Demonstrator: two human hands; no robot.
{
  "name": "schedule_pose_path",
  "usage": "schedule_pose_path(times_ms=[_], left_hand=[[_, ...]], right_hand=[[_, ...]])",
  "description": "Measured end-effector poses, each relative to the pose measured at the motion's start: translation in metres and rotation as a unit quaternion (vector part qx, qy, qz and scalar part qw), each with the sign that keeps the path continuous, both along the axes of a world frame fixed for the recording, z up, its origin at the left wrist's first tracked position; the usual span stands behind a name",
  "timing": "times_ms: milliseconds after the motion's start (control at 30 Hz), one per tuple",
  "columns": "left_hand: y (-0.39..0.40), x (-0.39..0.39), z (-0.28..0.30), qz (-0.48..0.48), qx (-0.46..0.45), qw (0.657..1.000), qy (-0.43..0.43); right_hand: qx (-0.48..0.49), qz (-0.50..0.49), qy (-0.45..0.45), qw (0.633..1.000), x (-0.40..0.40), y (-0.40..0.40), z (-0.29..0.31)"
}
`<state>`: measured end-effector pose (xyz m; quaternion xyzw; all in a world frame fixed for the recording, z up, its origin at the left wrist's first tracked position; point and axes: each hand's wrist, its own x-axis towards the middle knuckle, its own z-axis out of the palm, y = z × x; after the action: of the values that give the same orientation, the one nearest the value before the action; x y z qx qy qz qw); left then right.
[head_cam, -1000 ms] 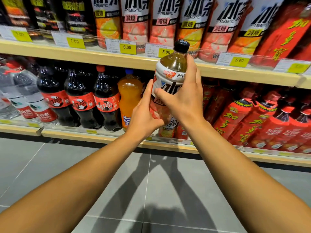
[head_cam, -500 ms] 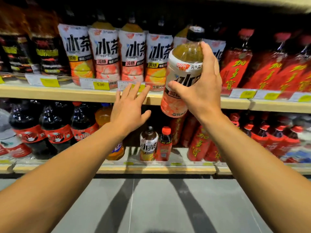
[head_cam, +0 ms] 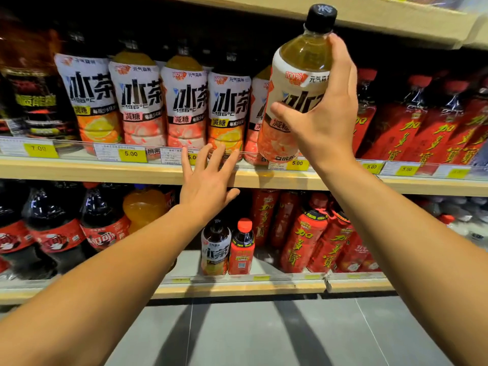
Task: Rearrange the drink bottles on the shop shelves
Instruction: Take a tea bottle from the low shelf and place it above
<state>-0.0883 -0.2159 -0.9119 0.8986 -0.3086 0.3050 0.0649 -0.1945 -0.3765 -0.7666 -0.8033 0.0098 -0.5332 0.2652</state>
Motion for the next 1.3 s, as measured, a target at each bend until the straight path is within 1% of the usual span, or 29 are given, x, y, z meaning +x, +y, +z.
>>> schedule_pose_path(times_ms=[267,433,667,867,1000,1133,1300], left_hand=[[0.001,0.005,-0.005,-0.011,-0.026,0.999,-0.023],[0.000,0.003,-0.004,-0.013,-0.029,0.999,-0.011],[-0.002,0.006,-0.007,-0.016,-0.039,0.999,-0.003],[-0.003,0.004,-0.008,-0.010,-0.039,0.999,0.000],[-0.004,0.002,-0.007,-0.005,-0.037,0.999,0.005],[-0.005,0.000,-0.005,0.002,-0.034,0.999,0.011],[-0.005,-0.001,-0.003,0.004,-0.032,0.999,0.024]], right_hand=[[0.007,0.002,-0.017,1.000,0.026,0.003,-0.011],[-0.001,0.001,-0.013,1.000,0.051,0.004,-0.017],[0.033,0.012,0.049,0.998,0.070,0.000,-0.025],[0.027,-0.018,0.122,0.992,0.075,0.002,-0.020],[0.012,-0.077,0.137,0.988,0.077,0.000,-0.021],[0.027,-0.071,0.142,0.987,0.077,-0.001,-0.016],[-0.012,-0.095,0.148,0.984,0.078,-0.007,-0.011]])
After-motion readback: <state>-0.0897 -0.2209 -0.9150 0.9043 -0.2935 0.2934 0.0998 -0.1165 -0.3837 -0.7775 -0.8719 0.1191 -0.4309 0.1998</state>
